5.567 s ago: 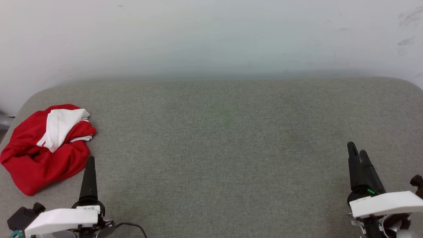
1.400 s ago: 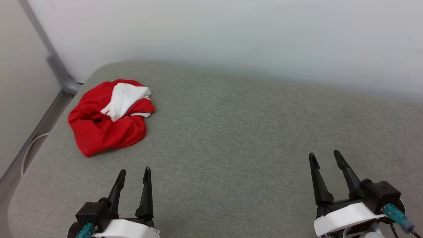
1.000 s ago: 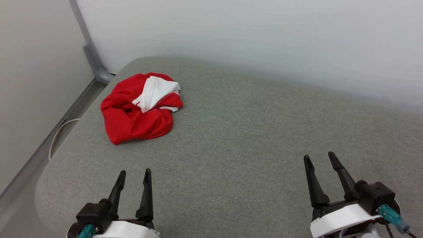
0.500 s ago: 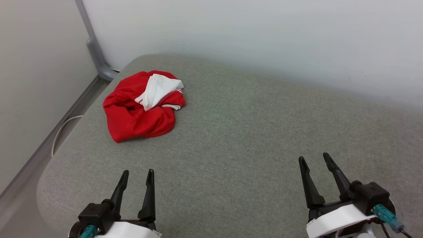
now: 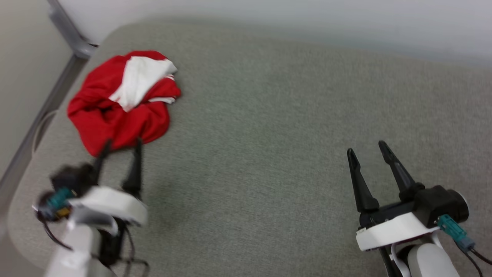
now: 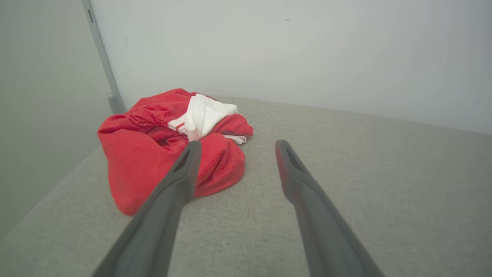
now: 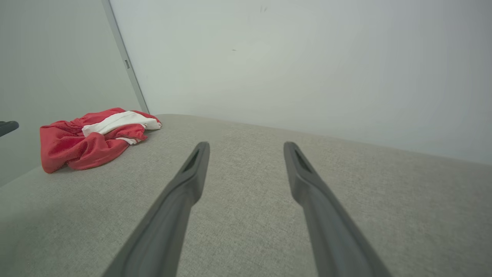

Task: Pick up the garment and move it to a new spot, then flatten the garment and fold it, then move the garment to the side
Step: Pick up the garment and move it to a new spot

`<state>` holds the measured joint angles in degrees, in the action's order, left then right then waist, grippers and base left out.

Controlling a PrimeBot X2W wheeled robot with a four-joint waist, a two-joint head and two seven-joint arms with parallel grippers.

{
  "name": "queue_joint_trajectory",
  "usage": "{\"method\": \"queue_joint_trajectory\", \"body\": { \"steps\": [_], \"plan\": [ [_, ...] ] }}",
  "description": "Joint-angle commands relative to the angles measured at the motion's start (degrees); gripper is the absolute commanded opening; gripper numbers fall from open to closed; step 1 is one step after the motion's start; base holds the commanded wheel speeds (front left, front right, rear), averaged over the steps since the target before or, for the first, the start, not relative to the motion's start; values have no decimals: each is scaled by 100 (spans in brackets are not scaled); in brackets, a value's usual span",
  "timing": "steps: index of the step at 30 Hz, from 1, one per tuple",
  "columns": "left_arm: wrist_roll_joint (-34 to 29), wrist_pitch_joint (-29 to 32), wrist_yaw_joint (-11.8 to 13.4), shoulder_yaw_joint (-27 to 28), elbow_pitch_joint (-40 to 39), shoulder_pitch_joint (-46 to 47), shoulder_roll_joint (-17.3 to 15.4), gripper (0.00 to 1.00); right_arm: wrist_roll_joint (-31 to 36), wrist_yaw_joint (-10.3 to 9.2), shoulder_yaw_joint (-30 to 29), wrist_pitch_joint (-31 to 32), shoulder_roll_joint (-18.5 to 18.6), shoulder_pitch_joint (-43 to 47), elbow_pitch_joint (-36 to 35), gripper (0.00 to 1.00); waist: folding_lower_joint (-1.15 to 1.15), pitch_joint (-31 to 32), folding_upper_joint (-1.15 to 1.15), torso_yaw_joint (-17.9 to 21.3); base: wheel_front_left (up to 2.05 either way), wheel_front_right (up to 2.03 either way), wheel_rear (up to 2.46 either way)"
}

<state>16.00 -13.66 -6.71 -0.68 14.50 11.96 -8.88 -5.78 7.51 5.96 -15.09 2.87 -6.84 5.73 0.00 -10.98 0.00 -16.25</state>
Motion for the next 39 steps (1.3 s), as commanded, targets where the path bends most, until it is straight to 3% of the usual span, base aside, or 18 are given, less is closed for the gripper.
{"method": "queue_joint_trajectory", "body": {
  "steps": [1, 11, 16, 21, 22, 23, 24, 33, 34, 39],
  "plan": [
    [69, 172, -36, 73, 158, 440, -265, 100, 61, -4, 10, -12, 1, -156, -74, 100, 0, -564, 0, 381, 0, 0, 0],
    [811, 2412, -77, -118, 889, 2215, -2078, 100, 247, -4, -133, -12, 1, -532, -301, 100, 0, -1566, 0, 998, 0, 0, 0],
    [1294, 3215, -73, -195, 1069, 2466, -2605, 100, 241, -4, -124, -13, 1, -616, -321, 100, 0, -1792, 0, 1199, 0, 0, 0],
    [1562, 3582, -74, -119, 1385, 2437, -2848, 100, 237, -4, -127, -12, 0, -653, -325, 100, 0, -1884, 0, 1308, 0, 0, 0],
    [1574, 3584, -69, -99, 1447, 2409, -2881, 90, 235, -4, -133, -12, 0, -650, -324, 100, 0, -1885, 0, 1319, 0, 0, 0],
    [1588, 3562, -56, -81, 1504, 2384, -2904, 41, 232, -4, -141, -12, 0, -647, -322, 100, 0, -1880, 0, 1326, 0, 0, 0],
    [1602, 3534, -49, -63, 1561, 2363, -2907, 0, 231, -4, -151, -12, 0, -643, -314, 100, 0, -1865, 0, 1325, 0, 0, 0],
    [1589, 2636, -51, -7, 1635, 2370, -2767, 0, 247, -4, -188, -12, 0, -500, -150, 100, 0, -1396, 0, 1173, 0, 0, 0],
    [1646, 2351, -58, 3, 1464, 2350, -2740, 0, 214, -4, -191, -12, 0, -434, -74, 100, 0, -1110, 0, 1132, 0, 0, 0],
    [1862, 2128, -70, 10, 892, 2198, -2723, 0, 106, -4, -221, -12, 0, -273, 42, 100, 0, -588, 0, 1084, 0, 0, 0]
  ]
}}
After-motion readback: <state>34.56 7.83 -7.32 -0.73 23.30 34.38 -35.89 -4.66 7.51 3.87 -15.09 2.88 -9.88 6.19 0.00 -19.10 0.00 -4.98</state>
